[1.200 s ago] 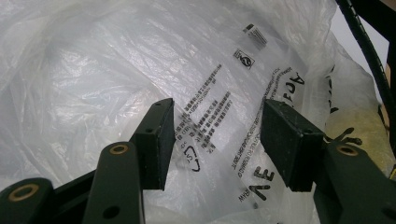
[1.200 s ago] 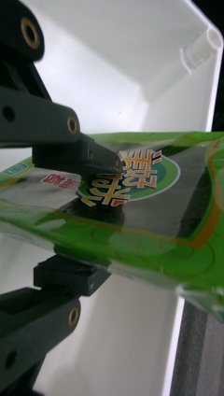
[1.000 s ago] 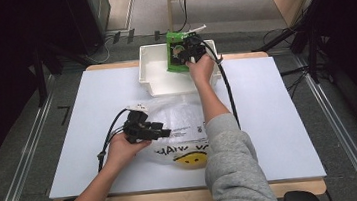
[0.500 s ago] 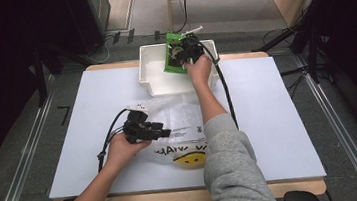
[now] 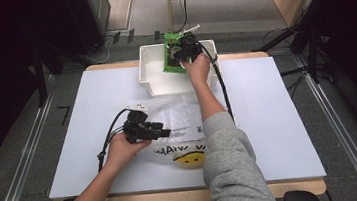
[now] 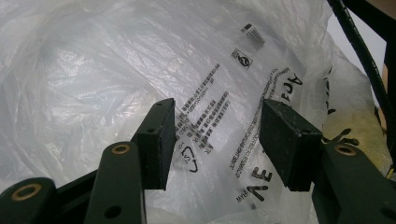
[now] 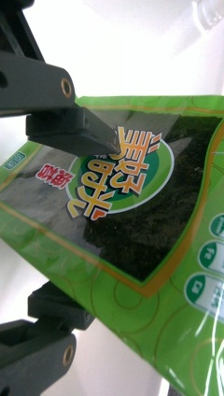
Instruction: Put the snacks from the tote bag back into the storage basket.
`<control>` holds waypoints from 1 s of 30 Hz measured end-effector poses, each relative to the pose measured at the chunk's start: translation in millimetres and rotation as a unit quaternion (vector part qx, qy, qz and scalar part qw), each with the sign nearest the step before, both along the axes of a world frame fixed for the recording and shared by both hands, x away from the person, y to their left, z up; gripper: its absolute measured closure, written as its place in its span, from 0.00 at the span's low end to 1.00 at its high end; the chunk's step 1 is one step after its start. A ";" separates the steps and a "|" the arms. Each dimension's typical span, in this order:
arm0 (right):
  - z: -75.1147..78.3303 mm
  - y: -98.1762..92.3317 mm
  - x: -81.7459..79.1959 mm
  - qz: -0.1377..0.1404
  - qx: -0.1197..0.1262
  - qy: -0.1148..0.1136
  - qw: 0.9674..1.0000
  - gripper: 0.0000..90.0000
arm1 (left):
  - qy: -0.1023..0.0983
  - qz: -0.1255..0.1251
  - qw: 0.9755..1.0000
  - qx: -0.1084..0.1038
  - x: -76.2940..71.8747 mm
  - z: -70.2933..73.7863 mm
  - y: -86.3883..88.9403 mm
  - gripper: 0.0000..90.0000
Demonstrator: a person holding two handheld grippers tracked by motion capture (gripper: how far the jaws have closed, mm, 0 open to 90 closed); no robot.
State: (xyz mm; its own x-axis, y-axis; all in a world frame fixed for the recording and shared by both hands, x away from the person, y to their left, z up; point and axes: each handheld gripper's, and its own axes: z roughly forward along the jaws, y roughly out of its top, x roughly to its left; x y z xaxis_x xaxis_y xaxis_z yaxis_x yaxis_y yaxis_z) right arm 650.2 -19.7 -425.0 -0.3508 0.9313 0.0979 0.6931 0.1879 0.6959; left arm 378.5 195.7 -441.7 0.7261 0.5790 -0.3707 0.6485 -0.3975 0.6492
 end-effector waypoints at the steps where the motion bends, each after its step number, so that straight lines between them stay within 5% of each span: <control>1: -0.8 0.6 0.8 0.002 0.000 0.002 1.000 0.40 | -0.001 -0.001 1.000 0.000 -0.1 0.2 0.5 0.52; 16: 1.7 10.0 5.7 0.018 -0.016 0.005 1.000 0.37 | 0.004 0.006 1.000 -0.002 -0.6 0.7 4.2 0.52; 30: -2.5 5.5 6.1 0.012 -0.005 0.027 1.000 0.33 | 0.002 0.007 1.000 -0.003 -0.4 0.9 4.0 0.52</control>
State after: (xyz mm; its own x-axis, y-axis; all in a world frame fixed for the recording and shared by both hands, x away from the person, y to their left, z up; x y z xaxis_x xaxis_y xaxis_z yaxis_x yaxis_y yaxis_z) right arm 656.3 -14.1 -427.5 -0.3670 0.9238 0.1089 0.7251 0.2107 0.6556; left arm 378.1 199.7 -440.8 0.7170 0.5862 -0.3773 0.6560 -0.3843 0.6496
